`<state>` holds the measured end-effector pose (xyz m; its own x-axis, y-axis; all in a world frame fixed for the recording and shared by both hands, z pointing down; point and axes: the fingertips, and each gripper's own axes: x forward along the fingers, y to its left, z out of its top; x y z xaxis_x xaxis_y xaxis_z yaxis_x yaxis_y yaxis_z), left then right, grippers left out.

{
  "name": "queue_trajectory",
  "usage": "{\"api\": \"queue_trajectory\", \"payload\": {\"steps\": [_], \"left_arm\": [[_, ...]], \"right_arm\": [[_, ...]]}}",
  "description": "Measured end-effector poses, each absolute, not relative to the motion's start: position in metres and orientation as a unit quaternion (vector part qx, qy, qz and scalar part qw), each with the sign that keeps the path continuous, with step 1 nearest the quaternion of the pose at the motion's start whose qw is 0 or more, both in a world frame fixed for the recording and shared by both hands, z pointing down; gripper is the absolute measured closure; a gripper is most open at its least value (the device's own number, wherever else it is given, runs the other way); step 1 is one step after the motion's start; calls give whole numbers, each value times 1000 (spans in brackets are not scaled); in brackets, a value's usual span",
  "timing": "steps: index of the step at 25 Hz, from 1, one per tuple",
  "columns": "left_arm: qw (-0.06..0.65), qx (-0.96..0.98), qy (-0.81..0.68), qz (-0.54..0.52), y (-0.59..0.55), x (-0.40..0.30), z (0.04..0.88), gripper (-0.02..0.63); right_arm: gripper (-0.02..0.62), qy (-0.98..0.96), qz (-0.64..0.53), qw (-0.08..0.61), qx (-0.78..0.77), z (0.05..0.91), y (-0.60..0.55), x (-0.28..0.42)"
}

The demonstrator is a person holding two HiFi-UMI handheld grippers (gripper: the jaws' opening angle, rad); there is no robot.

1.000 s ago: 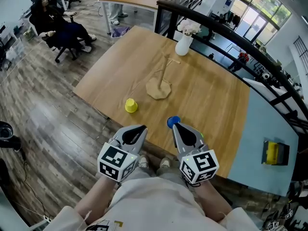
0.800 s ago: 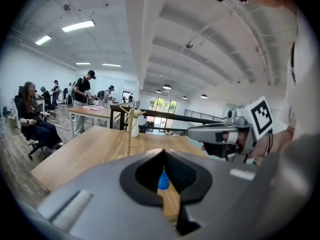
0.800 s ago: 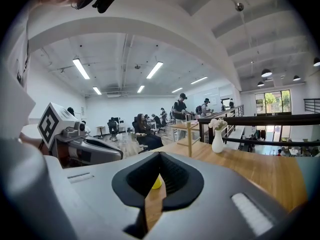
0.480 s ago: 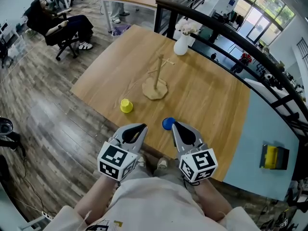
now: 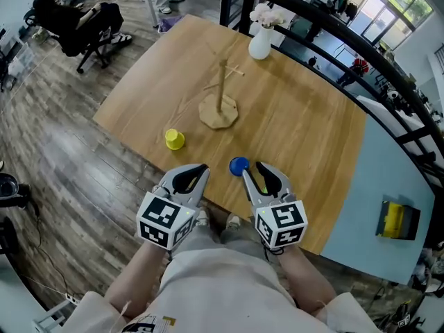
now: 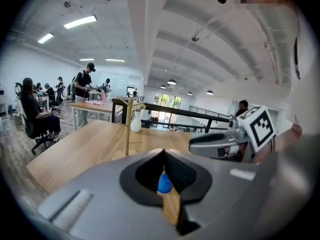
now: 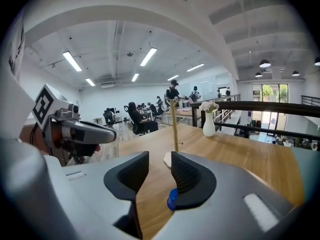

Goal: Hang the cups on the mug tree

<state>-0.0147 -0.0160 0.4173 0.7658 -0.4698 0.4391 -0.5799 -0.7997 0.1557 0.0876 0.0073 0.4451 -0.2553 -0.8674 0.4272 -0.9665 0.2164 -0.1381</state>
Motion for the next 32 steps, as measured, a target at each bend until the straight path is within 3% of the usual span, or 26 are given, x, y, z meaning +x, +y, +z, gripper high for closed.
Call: {"api": "queue_trajectory", "payload": {"steps": [4,23,32], "left_arm": [[153,926,-277,204,-22,-4,435,604],[191,911,-252,266,-36,17,557,604],[194,909,-245,276,-48,14,584,604]], "right_arm": [[420,-758,218,156,595,487,-2,96],[346,-727,269,255,577,613,-24,99],[345,-702,293,281,585,652,-29,101]]}}
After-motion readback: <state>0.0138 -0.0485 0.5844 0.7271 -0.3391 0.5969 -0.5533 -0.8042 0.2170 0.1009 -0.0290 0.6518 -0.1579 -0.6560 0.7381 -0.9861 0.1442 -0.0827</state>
